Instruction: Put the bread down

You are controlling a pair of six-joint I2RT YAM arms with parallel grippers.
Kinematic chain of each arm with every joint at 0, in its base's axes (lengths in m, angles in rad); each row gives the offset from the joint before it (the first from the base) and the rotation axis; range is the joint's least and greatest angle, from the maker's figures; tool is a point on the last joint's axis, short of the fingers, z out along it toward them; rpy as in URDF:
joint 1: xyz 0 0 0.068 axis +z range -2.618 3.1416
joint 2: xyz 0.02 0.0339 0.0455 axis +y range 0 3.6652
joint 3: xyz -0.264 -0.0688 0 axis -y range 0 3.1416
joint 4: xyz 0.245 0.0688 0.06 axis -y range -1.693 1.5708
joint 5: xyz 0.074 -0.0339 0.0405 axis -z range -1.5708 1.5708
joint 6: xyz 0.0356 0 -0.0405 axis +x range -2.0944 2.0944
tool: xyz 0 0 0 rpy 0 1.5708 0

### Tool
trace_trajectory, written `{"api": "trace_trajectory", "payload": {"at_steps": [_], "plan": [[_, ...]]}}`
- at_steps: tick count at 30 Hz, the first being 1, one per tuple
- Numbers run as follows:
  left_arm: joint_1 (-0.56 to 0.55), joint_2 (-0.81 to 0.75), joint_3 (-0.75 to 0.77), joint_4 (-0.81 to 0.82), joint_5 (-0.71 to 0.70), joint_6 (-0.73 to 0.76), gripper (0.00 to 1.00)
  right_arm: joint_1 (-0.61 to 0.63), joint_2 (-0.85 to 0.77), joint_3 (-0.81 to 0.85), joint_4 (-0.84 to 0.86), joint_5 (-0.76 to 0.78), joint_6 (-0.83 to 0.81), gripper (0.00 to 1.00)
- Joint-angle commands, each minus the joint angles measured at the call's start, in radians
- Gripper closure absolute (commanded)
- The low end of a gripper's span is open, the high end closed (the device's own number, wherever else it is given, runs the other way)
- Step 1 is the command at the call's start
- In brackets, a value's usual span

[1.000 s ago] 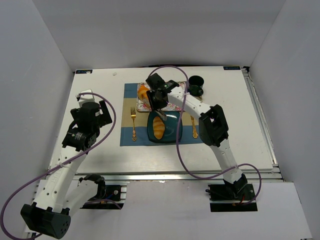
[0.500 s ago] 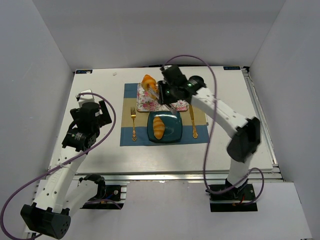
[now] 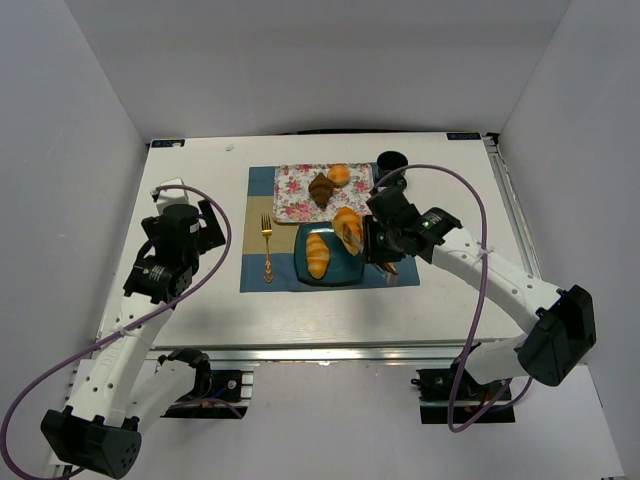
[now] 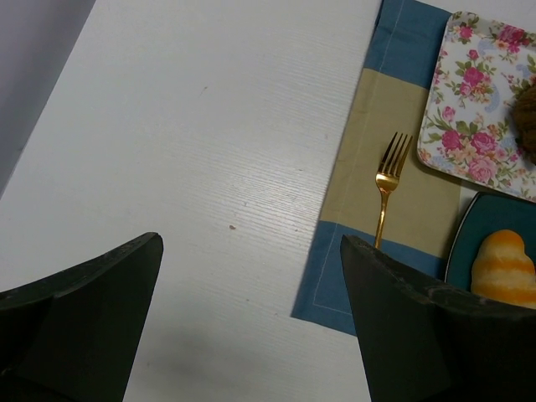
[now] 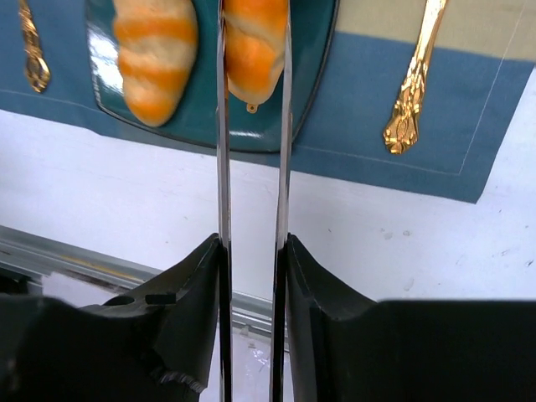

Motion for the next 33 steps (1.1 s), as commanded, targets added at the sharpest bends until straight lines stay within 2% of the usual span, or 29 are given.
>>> {"api": "trace_trajectory", "payload": {"at_steps": [1, 8, 19, 26, 33], "plan": [[-0.005, -0.017, 0.009, 0.021, 0.02, -0.014, 0.02, 0.001, -0.049, -0.049, 0.043, 0.008, 0.033, 0.62], [-0.005, -0.025, 0.014, 0.004, 0.023, -0.012, 0.02, 0.004, -0.048, -0.129, 0.092, -0.021, 0.042, 0.62], [-0.005, -0.034, 0.009, 0.0, 0.017, -0.014, 0.02, 0.027, -0.035, -0.155, 0.106, -0.056, 0.059, 0.62], [-0.005, -0.037, 0.006, -0.002, 0.016, -0.012, 0.02, 0.038, -0.051, -0.166, 0.084, -0.056, 0.079, 0.49], [-0.005, -0.039, 0.0, 0.0, 0.02, -0.012, 0.02, 0.047, -0.063, -0.115, 0.038, -0.059, 0.084, 0.42]]}}
